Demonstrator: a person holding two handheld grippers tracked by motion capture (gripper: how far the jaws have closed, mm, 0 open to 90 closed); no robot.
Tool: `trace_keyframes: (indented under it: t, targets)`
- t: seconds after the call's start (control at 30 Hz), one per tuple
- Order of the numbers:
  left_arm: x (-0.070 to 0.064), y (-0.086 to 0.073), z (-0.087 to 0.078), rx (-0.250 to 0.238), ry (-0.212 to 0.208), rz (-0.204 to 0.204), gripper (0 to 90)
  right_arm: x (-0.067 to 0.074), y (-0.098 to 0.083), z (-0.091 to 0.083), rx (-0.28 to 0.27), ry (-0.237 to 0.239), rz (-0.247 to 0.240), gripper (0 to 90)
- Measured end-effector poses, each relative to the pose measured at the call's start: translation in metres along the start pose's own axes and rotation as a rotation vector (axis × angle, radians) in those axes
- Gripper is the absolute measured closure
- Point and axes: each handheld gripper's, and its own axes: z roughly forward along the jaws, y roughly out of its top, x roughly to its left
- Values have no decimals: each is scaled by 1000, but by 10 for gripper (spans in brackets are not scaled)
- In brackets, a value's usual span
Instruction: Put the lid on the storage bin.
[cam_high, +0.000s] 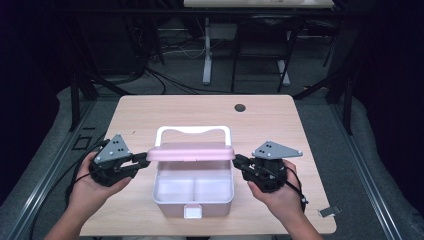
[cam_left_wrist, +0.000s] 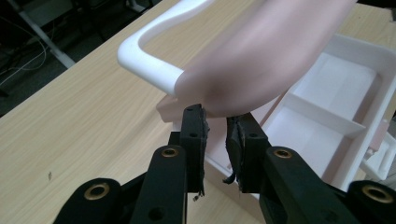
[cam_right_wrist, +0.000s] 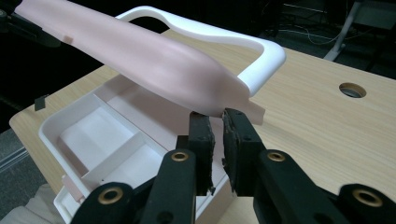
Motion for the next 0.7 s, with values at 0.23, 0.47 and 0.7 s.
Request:
trace_keyframes:
  t: [0.23,0.47,0.7]
  targets:
    - [-2,-8,-1,-11,-12,-8,782,1,-8,-3,-7,10,17,842]
    - [-3,-19,-1,-9,-28,-26,812,1,-20,-4,-6,35,43,870]
    - [-6,-26,0,-9,-52,-59,836,4,-27,-4,17,35,32,872]
